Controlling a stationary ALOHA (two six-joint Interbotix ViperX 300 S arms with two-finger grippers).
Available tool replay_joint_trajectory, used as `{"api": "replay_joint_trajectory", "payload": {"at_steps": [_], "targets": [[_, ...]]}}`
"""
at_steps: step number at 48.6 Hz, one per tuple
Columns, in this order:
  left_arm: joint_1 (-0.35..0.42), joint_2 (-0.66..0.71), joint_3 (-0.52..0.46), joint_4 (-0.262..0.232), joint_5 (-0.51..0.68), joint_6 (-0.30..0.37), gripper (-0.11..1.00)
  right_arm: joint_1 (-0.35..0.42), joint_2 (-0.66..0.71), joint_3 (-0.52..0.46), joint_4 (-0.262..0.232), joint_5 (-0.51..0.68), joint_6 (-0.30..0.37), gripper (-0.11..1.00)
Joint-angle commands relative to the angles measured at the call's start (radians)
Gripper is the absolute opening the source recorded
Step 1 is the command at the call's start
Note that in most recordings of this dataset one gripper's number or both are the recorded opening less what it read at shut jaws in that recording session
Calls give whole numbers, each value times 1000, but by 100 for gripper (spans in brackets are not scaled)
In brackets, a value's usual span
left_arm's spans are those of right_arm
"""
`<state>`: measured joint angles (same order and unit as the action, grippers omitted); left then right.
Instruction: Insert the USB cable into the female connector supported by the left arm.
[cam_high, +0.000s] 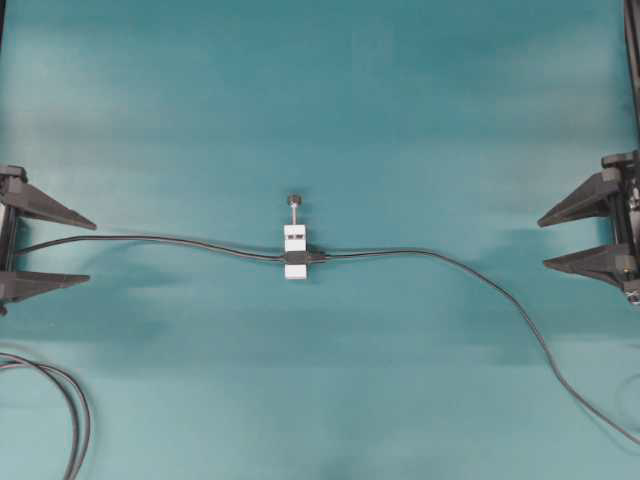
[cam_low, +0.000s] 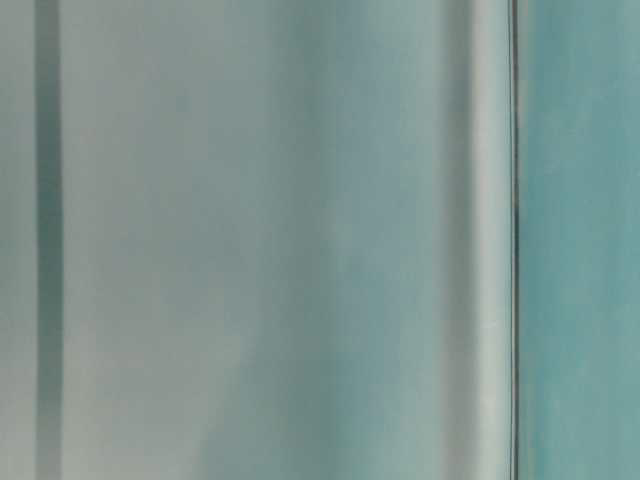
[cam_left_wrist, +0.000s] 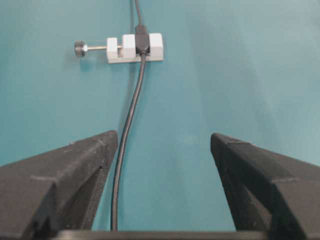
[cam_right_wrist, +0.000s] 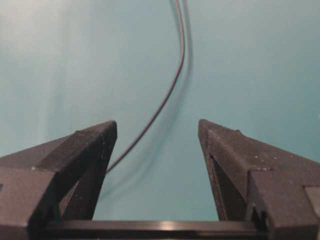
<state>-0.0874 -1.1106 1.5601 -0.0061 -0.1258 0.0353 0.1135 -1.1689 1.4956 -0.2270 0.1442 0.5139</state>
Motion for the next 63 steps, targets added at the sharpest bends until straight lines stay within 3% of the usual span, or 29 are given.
{"api": "replay_joint_trajectory", "payload": {"at_steps": [1,8,49,63], "targets": [[-3,8,-11,3,-9,12,89,2,6,9,6,-52,-2,71],[-3,8,-11,3,-11,12,89,-3,6,55,6,-124,-9,71],[-3,8,-9,3,-12,12,89,-21,6,31,3,-91,-5,71],[-3,8,-44,3,2,12,89,-28,6,-57,-11,-49,-12,71]]}}
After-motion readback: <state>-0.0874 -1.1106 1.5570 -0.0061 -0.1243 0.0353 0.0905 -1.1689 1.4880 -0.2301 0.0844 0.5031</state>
